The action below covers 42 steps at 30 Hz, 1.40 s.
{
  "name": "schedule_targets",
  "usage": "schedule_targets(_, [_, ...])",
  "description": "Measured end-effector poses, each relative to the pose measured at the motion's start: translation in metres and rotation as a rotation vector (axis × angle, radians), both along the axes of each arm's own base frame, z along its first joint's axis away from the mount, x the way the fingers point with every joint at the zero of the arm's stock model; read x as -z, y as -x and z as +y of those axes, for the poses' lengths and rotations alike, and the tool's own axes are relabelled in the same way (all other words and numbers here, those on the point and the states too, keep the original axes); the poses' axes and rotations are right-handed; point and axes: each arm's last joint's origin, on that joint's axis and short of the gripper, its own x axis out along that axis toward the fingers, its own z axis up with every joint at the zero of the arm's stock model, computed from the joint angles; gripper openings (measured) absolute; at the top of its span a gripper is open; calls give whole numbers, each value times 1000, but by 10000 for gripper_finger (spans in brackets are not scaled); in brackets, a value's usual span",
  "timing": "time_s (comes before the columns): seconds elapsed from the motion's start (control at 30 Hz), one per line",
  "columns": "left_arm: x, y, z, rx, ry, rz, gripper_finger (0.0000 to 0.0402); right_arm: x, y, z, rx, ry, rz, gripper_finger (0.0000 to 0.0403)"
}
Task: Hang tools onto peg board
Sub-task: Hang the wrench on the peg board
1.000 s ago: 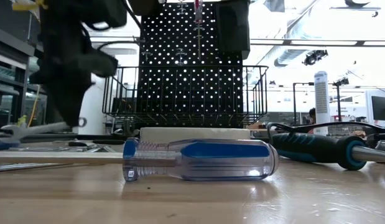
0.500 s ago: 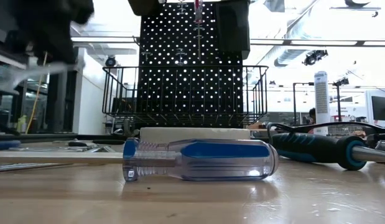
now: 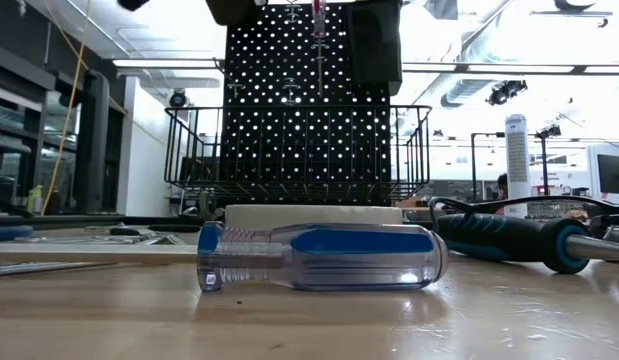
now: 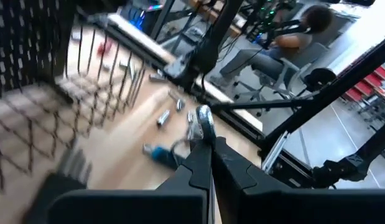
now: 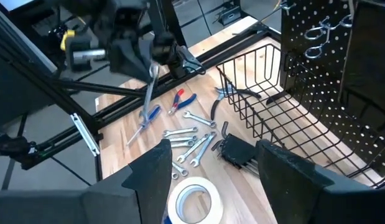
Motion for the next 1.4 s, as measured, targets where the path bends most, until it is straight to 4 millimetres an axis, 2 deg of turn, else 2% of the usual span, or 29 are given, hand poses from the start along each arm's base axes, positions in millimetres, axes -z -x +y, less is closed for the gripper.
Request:
schedule_targets(0.17, [-19, 14, 32, 30, -85, -31, 0, 0, -1, -3, -10, 25, 9, 220])
schedule_targets(0.43, [-30, 47, 80, -120, -220, -11, 0, 0, -4, -9, -14, 65, 22, 220])
schedule_targets(0.53, [-21, 51, 91, -101, -223, -46, 0, 0, -6, -14, 13, 56, 15, 220])
schedule_targets(0.63, [-2, 52, 99, -26, -195, -108, 0, -4, -10, -18, 41, 20, -28, 220])
schedule_targets(0.8, [23, 61, 111, 65, -194, -237, 0, -7, -26, -23, 98, -3, -116, 220])
schedule_targets(1.0, [27, 69, 124, 130, -259, -262, 0, -2, -54, -28, 160, -17, -176, 220])
schedule_targets(1.17, [29, 71, 139, 110, -361, -222, 0, 13, -79, -30, 165, -19, -148, 220])
schedule_targets(1.4, [38, 64, 152, 176, -493, -146, 0, 22, -91, -31, 127, -49, -120, 220])
